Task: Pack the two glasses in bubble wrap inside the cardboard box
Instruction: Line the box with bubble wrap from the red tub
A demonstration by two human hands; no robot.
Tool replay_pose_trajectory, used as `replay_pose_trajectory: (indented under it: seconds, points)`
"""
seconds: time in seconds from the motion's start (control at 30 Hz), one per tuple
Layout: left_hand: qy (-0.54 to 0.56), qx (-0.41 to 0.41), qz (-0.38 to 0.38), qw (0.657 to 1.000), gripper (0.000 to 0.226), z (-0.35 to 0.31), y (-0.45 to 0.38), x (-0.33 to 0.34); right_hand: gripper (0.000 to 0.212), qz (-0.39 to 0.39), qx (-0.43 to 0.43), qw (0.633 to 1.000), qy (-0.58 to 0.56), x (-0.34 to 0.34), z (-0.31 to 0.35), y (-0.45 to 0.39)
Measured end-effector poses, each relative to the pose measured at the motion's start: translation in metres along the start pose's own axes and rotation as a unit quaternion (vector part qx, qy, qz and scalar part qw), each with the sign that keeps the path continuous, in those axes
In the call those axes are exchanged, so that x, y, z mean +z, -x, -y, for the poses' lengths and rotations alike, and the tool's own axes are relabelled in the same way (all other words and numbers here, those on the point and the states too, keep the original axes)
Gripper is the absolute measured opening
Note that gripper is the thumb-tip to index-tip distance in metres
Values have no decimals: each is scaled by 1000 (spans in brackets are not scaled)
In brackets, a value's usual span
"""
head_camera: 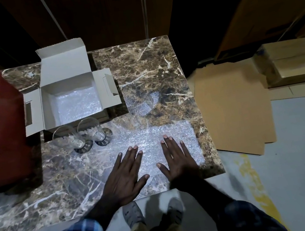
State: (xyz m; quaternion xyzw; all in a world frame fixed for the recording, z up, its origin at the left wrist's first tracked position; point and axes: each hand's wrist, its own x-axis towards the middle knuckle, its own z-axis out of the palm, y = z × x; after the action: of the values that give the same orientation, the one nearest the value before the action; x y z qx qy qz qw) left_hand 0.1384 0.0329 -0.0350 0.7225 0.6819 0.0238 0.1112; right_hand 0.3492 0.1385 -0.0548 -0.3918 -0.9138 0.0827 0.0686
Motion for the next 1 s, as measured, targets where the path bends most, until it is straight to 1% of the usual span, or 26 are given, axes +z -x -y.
replay_pose_trajectory:
  seconds: [0.17, 0.23, 0.3, 0.4, 0.5, 0.7, 0.8, 0.87, 1.0]
  points:
    - [-13, -4, 1, 1000, 82, 9, 11, -1, 73, -24, 52, 998, 31, -7, -23, 11]
    - [-13, -6, -10, 1000, 81, 13, 15, -2, 74, -15, 69, 997, 42, -10, -30, 14]
    - [-15, 12, -34, 999, 73, 14, 19, -5, 76, 5, 75, 996, 40, -13, -35, 16]
    - [-13, 65, -86, 994, 58, 9, 18, -7, 78, 31, 76, 996, 26, -15, -37, 17]
    - [-11, 98, -111, 989, 55, 6, 18, -7, 79, 41, 78, 996, 12, -16, -38, 17]
    - [-9, 92, -104, 990, 57, 31, 33, -15, 81, 75, 77, 994, -13, -18, -38, 9]
    - [10, 93, -79, 992, 64, 22, 29, -17, 78, 66, 57, 996, -8, -25, -29, 1]
    - [28, 63, -67, 995, 62, 7, 20, -13, 72, 71, 33, 997, -17, -25, -16, -8]
    - [48, -68, -60, 995, 59, -17, -14, -8, 62, 72, -1, 997, -15, -16, 8, -29]
